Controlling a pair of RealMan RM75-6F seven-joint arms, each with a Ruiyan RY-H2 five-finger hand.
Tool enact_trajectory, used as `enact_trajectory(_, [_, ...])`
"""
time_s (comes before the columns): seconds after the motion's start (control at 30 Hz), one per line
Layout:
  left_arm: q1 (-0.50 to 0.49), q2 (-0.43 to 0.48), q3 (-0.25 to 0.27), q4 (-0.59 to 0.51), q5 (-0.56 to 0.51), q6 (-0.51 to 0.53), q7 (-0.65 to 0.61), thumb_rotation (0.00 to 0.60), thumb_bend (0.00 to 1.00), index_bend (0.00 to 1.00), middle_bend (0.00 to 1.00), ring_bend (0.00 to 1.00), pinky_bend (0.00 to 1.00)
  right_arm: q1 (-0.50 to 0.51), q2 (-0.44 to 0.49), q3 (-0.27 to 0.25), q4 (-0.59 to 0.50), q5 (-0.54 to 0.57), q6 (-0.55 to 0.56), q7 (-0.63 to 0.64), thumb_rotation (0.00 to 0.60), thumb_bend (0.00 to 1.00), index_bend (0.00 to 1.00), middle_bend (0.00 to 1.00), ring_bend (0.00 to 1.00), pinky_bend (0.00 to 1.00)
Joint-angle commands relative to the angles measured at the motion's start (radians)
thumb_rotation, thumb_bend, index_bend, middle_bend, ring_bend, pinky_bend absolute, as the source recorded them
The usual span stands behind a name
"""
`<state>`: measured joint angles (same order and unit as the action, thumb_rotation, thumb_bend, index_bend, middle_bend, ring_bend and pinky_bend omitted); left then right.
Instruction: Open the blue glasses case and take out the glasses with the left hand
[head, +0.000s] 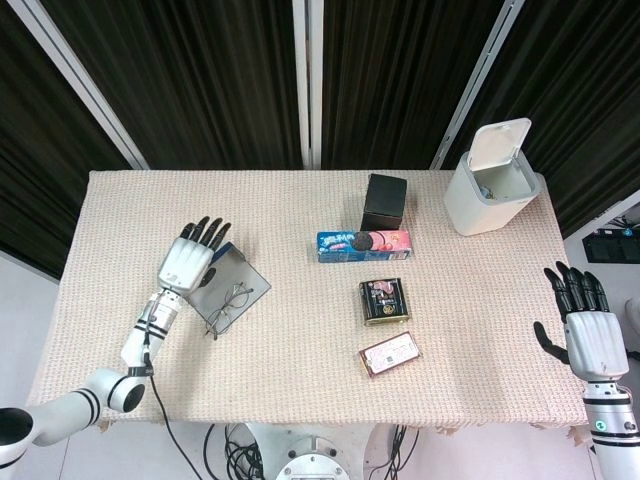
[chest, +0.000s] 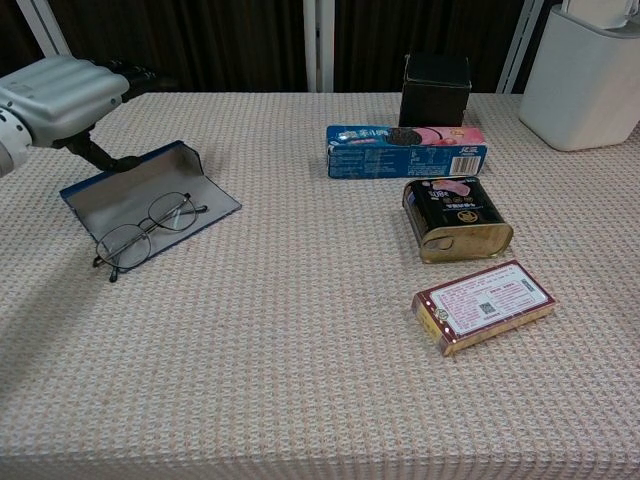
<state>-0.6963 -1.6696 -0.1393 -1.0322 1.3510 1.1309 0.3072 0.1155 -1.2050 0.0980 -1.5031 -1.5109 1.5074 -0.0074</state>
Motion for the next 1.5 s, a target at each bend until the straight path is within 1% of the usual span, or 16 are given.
enact_trajectory(0.03, [0.013, 0.002, -0.026, -0.031, -0.014, 0.033, -0.004, 0.600, 0.26, 0.04, 0.05, 0.05, 0.21, 0.000, 0.000, 0.000, 0.000, 0.000, 0.001, 0.001, 0.600, 0.30, 0.00, 0.00, 0.00, 0.00])
enact_trajectory(0.1, [0.032, 0.018, -0.052, -0.110, -0.050, 0.051, -0.006, 0.600, 0.26, 0.06, 0.08, 0.05, 0.21, -0.001, 0.001, 0.001, 0.000, 0.000, 0.004, 0.002, 0.600, 0.30, 0.00, 0.00, 0.00, 0.00])
enact_trajectory(0.13, [0.043, 0.028, -0.064, -0.158, -0.071, 0.058, -0.003, 0.600, 0.27, 0.09, 0.12, 0.05, 0.22, -0.001, 0.001, 0.002, 0.000, 0.000, 0.004, 0.003, 0.600, 0.30, 0.00, 0.00, 0.00, 0.00])
enact_trajectory(0.2, [0.067, 0.053, -0.082, -0.267, -0.114, 0.071, 0.014, 0.600, 0.28, 0.18, 0.20, 0.08, 0.24, -0.001, 0.001, 0.003, 0.001, 0.000, 0.005, 0.004, 0.600, 0.30, 0.00, 0.00, 0.00, 0.00])
enact_trajectory(0.23, [0.081, 0.074, -0.085, -0.340, -0.139, 0.075, 0.034, 0.600, 0.29, 0.23, 0.23, 0.10, 0.26, -0.001, 0.001, 0.003, 0.001, 0.000, 0.005, 0.006, 0.600, 0.30, 0.00, 0.00, 0.00, 0.00])
enact_trajectory(0.27, [0.091, 0.091, -0.082, -0.389, -0.155, 0.077, 0.057, 0.600, 0.29, 0.27, 0.26, 0.13, 0.28, -0.001, 0.001, 0.003, 0.001, -0.001, 0.005, 0.007, 0.600, 0.30, 0.00, 0.00, 0.00, 0.00])
enact_trajectory(0.33, [0.111, 0.125, -0.067, -0.487, -0.193, 0.084, 0.132, 0.600, 0.29, 0.31, 0.28, 0.14, 0.30, 0.000, 0.001, 0.003, 0.000, -0.004, 0.007, 0.008, 0.600, 0.30, 0.00, 0.00, 0.00, 0.00])
enact_trajectory(0.4, [0.129, 0.146, -0.049, -0.563, -0.218, 0.097, 0.188, 0.600, 0.29, 0.32, 0.29, 0.16, 0.31, -0.001, 0.001, 0.002, 0.000, -0.008, 0.010, 0.010, 0.600, 0.30, 0.00, 0.00, 0.00, 0.00])
enact_trajectory(0.53, [0.153, 0.162, -0.012, -0.645, -0.253, 0.104, 0.243, 0.600, 0.29, 0.32, 0.33, 0.21, 0.33, -0.003, 0.004, 0.000, -0.002, -0.012, 0.016, 0.013, 0.600, 0.30, 0.00, 0.00, 0.00, 0.00])
enact_trajectory(0.63, [0.163, 0.151, 0.002, -0.662, -0.261, 0.117, 0.264, 0.600, 0.29, 0.32, 0.35, 0.23, 0.34, -0.006, 0.006, -0.002, -0.004, -0.016, 0.022, 0.016, 0.600, 0.30, 0.00, 0.00, 0.00, 0.00])
enact_trajectory(0.8, [0.164, 0.108, 0.012, -0.630, -0.269, 0.135, 0.305, 0.600, 0.29, 0.32, 0.36, 0.24, 0.35, -0.011, 0.007, -0.004, -0.008, -0.023, 0.032, 0.022, 0.600, 0.30, 0.00, 0.00, 0.00, 0.00])
enact_trajectory(1.17, [0.145, 0.010, -0.020, -0.592, -0.353, 0.151, 0.392, 0.600, 0.28, 0.32, 0.37, 0.24, 0.35, -0.011, 0.001, -0.007, 0.019, -0.029, 0.030, 0.067, 0.600, 0.30, 0.00, 0.00, 0.00, 0.00])
enact_trajectory(1.33, [0.138, -0.018, -0.029, -0.580, -0.400, 0.152, 0.431, 0.600, 0.28, 0.32, 0.37, 0.25, 0.35, -0.013, 0.004, -0.005, 0.035, -0.027, 0.034, 0.097, 0.600, 0.30, 0.00, 0.00, 0.00, 0.00])
enact_trajectory(1.5, [0.128, -0.045, -0.044, -0.583, -0.449, 0.173, 0.489, 0.600, 0.28, 0.32, 0.38, 0.25, 0.35, -0.015, 0.003, -0.003, 0.056, -0.022, 0.034, 0.127, 0.600, 0.30, 0.00, 0.00, 0.00, 0.00])
